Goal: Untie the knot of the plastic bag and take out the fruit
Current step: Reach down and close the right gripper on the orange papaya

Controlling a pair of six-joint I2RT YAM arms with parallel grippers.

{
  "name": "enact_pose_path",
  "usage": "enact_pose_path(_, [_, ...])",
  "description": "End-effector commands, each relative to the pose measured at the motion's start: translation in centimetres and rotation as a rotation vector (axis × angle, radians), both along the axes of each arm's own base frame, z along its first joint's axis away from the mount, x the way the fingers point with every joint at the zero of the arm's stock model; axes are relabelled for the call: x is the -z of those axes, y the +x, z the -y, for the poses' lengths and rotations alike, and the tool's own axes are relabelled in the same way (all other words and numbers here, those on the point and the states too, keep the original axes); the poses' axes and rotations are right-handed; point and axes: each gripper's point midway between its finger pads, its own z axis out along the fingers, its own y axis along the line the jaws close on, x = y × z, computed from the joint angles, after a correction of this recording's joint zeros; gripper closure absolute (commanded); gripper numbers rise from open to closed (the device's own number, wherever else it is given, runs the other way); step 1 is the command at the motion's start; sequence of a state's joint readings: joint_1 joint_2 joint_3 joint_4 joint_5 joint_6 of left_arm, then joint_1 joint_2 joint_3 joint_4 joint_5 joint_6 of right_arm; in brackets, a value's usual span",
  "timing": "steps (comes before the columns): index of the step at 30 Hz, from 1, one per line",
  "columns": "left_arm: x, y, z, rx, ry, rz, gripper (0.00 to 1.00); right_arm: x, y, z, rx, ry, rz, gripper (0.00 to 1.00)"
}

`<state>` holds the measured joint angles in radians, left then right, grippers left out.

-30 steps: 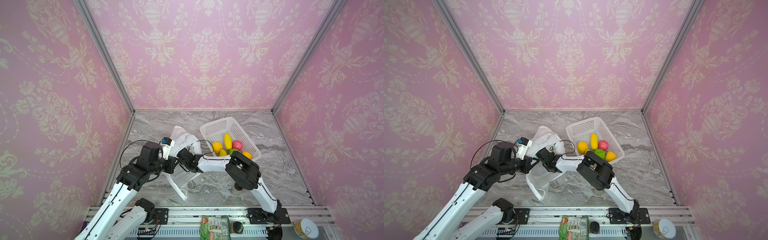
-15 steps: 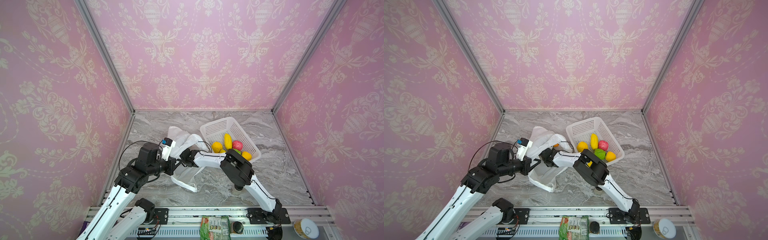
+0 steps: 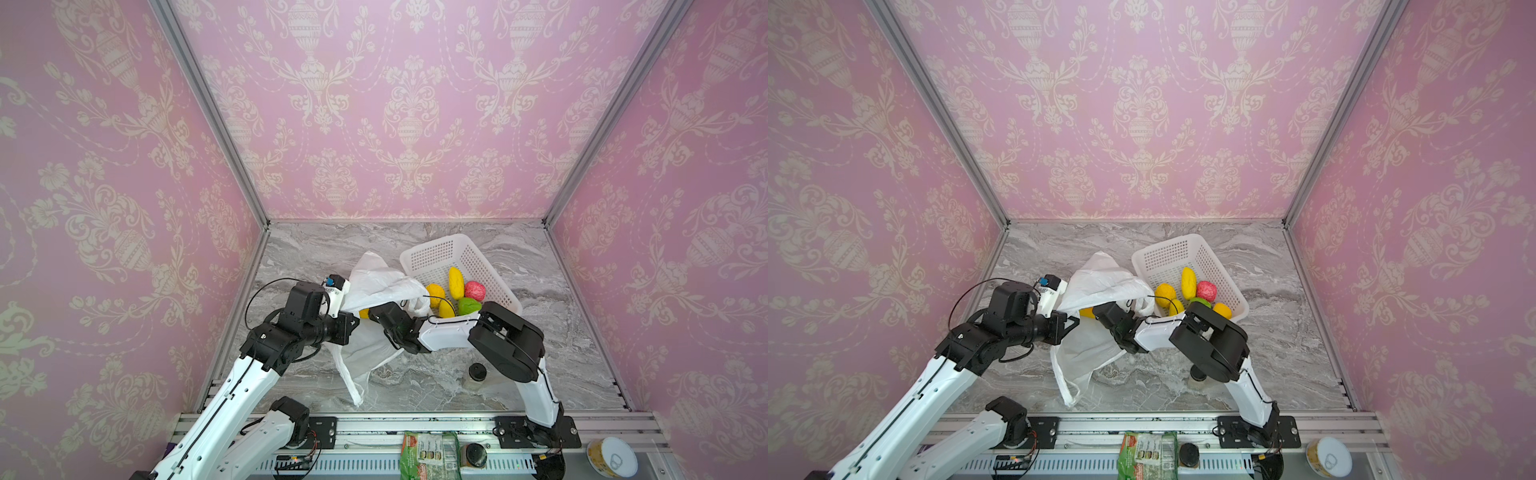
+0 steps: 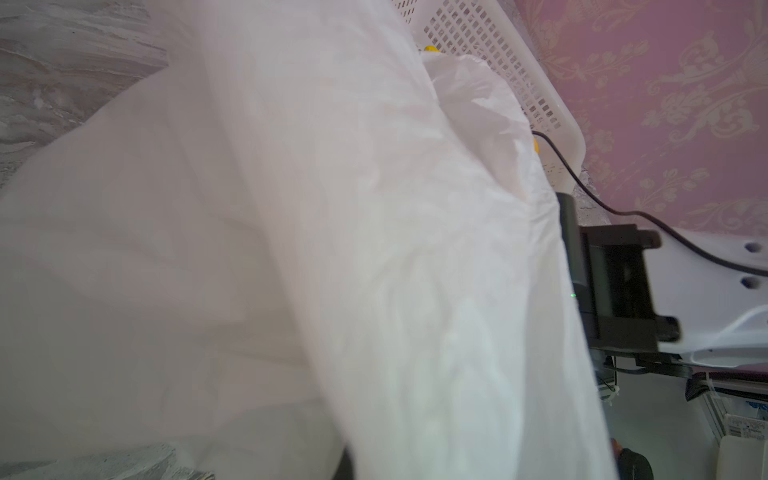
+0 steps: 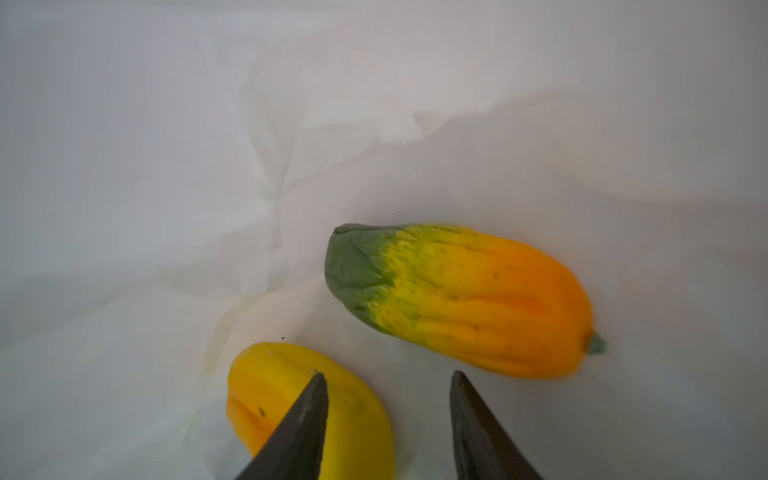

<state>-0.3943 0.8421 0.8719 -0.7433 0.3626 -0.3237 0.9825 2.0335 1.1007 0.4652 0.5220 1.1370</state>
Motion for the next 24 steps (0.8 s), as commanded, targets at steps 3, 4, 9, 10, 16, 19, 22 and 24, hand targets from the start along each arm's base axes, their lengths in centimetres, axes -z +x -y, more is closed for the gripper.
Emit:
enact_pose_path(3, [-0.5, 0.5, -1.2, -0.057, 0.019, 0.008, 1.00, -3.8, -1.2, 2.2, 0.006, 0.064, 0.117, 0.58])
enact_pose_path(4, [-0.5, 0.5, -1.2, -0.054, 0.017, 0.010, 1.00, -3.9, -1.4, 2.3, 0.000, 0.071, 0.117, 0.58])
enact_pose_path(9, [-0.5, 0.4, -1.0, -0.049, 0.010, 0.007, 1.00, -1.9, -1.4, 0.1, -0.055, 0.069, 0.053, 0.29])
enact_pose_path(10, [-0.5, 0.4, -1.0, -0.046, 0.007, 0.007, 1.00, -1.4, -1.2, -0.7, -0.072, 0.074, 0.039, 0.25])
enact_pose_path(16, [-0.5, 0.3, -0.7, -0.034, -0.002, 0.005, 1.00, 0.7, 0.7, -4.7, -0.177, -0.025, 0.056, 0.08])
enact_pose_path(19, [-0.5, 0.3, -0.6, -0.027, -0.007, 0.002, 1.00, 1.6, 1.6, -4.8, -0.199, -0.129, 0.103, 0.04])
enact_pose_path(22, [-0.6, 0.2, -0.5, -0.023, -0.013, 0.004, 1.00, 2.0, 2.0, -5.0, -0.233, -0.207, 0.147, 0.00])
enact_pose_path(24, [-0.6, 0.2, -0.5, -0.022, -0.015, 0.006, 1.00, 2.1, 2.0, -5.9, -0.294, -0.228, 0.193, 0.00])
